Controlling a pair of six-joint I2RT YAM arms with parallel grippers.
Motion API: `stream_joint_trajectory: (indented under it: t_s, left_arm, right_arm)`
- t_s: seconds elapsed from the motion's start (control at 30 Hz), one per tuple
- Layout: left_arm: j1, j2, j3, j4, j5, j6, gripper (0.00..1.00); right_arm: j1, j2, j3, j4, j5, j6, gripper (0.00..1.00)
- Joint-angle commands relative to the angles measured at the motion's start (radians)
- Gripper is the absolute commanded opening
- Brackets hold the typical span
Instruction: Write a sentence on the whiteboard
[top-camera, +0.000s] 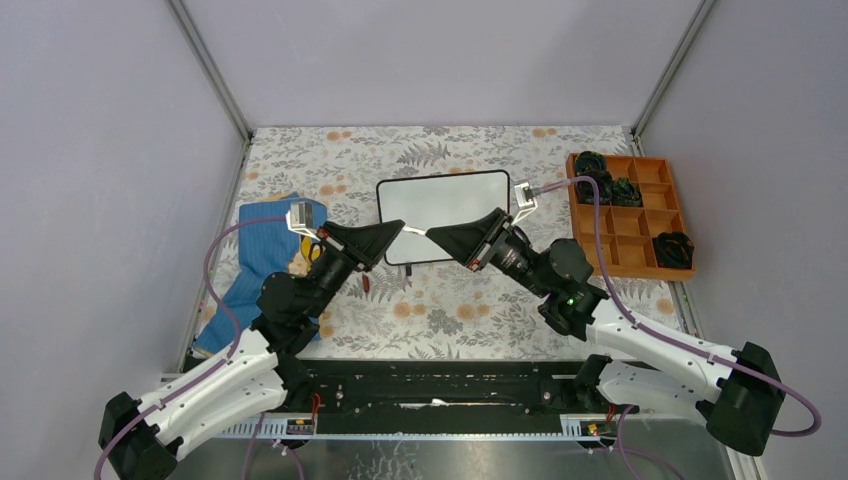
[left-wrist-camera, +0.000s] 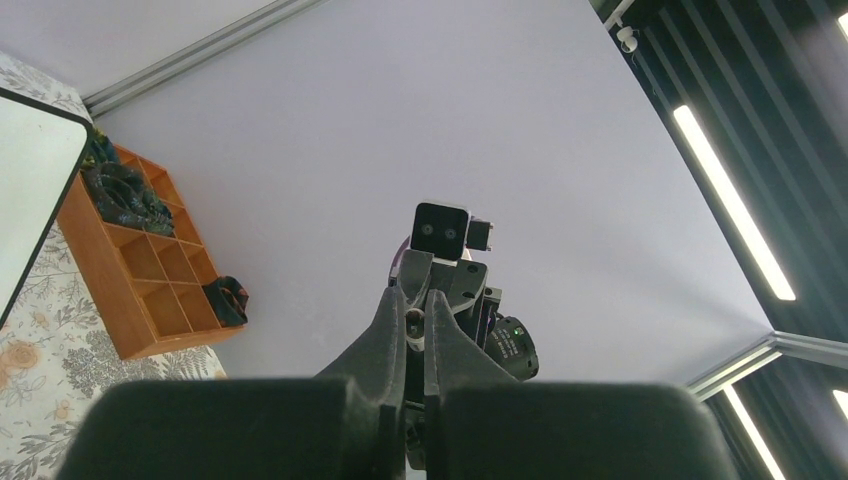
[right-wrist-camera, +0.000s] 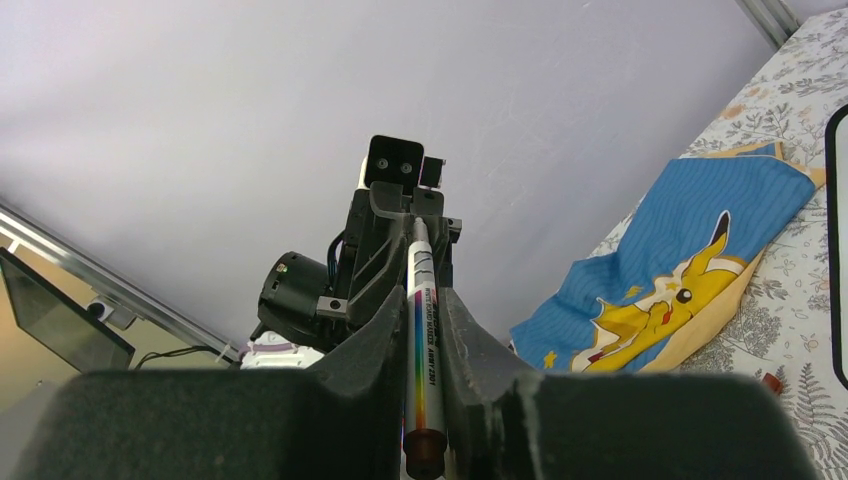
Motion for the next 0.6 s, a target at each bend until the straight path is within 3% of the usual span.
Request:
stream_joint_trajectory:
  t_s: [0.0, 0.03, 0.13, 0.2, 0.23, 0.33, 0.57]
  left_arm:
    - [-0.006, -0.012, -0.013, 0.001, 0.006, 0.033, 0.00]
    - [-0.006, -0.014, -0.011, -0.009, 0.009, 0.039, 0.03]
    - [-0.006, -0.037, 0.000, -0.069, 0.011, 0.064, 0.51]
    - [-0.005, -0.069, 0.014, -0.140, -0.007, 0.095, 0.78]
    - [-0.005, -0.090, 0.025, -0.187, -0.018, 0.122, 0.85]
    - [-0.004, -0.169, 0.076, -0.357, -0.054, 0.246, 0.96]
    - [-0.004, -0.215, 0.234, -0.784, -0.142, 0.653, 0.99]
  right_arm:
    - [0.006, -0.011, 0.042, 0.055, -0.011, -0.010, 0.01]
    - [0.006, -0.015, 0.041, 0.054, -0.010, -0.015, 0.00]
    - [0.006, -0.043, 0.043, 0.013, -0.002, -0.044, 0.00]
    - [0.005, -0.077, 0.058, -0.066, 0.012, -0.100, 0.00]
    - [0.006, -0.099, 0.068, -0.116, 0.023, -0.129, 0.00]
    - [0.006, -0.175, 0.114, -0.314, 0.095, -0.232, 0.00]
    - [0.006, -0.276, 0.259, -0.826, 0.406, -0.492, 0.00]
